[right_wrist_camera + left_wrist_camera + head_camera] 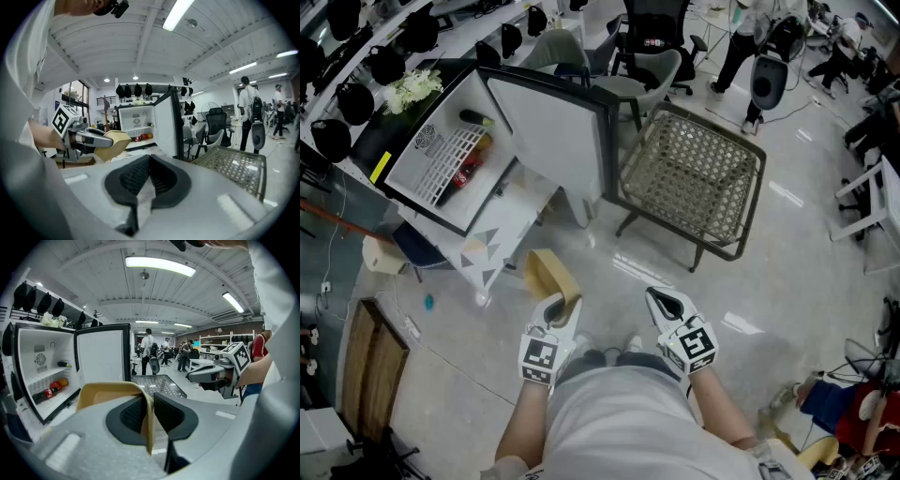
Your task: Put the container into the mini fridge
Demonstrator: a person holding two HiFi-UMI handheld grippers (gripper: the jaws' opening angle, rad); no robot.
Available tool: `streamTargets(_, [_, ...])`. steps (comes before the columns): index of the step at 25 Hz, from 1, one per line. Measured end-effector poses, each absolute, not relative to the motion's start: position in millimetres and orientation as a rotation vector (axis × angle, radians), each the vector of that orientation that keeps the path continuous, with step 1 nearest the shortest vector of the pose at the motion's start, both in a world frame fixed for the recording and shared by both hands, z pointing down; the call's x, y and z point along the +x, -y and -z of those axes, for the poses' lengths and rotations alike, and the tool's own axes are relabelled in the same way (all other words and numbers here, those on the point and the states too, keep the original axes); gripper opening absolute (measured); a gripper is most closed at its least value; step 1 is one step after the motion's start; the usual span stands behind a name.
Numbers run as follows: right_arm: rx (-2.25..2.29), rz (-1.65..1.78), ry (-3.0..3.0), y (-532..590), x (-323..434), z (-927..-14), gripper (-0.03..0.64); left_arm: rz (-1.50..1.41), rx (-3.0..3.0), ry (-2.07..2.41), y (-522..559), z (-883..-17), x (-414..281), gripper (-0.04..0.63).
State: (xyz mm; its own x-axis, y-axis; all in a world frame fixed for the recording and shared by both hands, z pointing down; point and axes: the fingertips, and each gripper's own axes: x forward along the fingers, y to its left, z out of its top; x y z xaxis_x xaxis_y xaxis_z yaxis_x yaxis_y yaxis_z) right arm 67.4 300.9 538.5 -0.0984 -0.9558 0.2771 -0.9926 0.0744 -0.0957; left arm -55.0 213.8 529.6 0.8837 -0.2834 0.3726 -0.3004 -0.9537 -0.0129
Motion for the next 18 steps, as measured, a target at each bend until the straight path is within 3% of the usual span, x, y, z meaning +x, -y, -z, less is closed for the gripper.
streamTargets(18, [2.114,-0.293,2.098,-225.8,4.1,-503.6,0.003,-0.463,3.074,0.310,-142.5,-500.4,-110.7,0.058])
